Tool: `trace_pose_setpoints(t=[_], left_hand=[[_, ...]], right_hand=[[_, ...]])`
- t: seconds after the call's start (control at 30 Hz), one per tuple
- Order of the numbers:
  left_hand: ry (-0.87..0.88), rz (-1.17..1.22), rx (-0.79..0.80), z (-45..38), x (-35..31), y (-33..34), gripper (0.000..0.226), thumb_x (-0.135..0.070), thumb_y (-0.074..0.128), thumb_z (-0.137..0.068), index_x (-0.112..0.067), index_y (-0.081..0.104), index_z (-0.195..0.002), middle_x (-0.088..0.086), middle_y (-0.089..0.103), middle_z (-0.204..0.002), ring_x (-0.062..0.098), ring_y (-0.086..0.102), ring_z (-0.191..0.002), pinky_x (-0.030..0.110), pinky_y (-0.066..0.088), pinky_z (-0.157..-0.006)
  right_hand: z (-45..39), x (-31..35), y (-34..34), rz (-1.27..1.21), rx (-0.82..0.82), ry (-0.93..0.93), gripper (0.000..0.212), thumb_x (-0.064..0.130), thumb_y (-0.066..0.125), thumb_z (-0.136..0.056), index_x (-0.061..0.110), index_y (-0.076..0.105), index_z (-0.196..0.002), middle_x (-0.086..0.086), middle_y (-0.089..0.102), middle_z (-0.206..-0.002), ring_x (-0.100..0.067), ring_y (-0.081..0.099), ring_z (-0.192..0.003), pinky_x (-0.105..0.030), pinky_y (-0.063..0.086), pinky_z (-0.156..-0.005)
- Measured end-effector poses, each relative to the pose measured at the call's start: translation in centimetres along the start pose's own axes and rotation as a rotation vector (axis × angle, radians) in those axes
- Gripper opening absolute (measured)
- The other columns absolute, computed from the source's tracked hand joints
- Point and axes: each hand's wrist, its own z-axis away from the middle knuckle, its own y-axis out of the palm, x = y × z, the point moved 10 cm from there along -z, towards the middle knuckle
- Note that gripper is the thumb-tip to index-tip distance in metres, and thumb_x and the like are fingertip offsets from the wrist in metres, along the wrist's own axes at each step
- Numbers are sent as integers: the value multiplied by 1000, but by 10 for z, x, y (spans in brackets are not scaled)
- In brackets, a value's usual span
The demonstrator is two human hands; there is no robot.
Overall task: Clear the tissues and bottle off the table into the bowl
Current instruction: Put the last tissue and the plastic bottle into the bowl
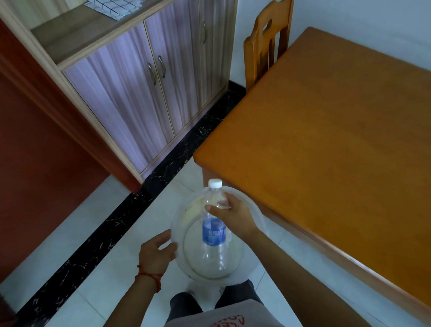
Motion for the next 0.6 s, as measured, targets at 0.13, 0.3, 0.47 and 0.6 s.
trace_pose_setpoints(t=[0.13,0.3,0.47,0.6], left_hand=[[29,-33,20,2,0,1,44,4,61,-80,-1,54,-124,19,56,-130,37,54,-117,47,49,-93],[21,-27,5,2,6,-1,45,7,61,-79,0,54,-123,19,56,-130,37,55,-116,45,50,-91],[23,-37,36,2,6,0,44,6,61,-79,-3,56,-122,18,59,-127,36,57,-113,43,51,-89],[33,-82,79,-4,8,2,42,5,61,-79,-4,59,-120,19,62,-123,34,59,-108,33,57,-74]], right_hand=[[8,-24,9,25,88,140,68,46,62,-80,14,38,-135,-5,49,-136,-23,48,-124,-32,37,-103],[19,-16,-18,122,-51,-27,61,41,63,-80,10,46,-130,-10,56,-130,-24,53,-119,-36,44,-103],[46,-17,-63,332,-246,-190,57,48,52,-82,18,46,-130,-5,52,-133,-21,48,-121,-37,44,-98],[75,-53,-92,334,-392,-48,53,40,58,-85,18,43,-132,-6,47,-138,-23,45,-125,-39,42,-100]])
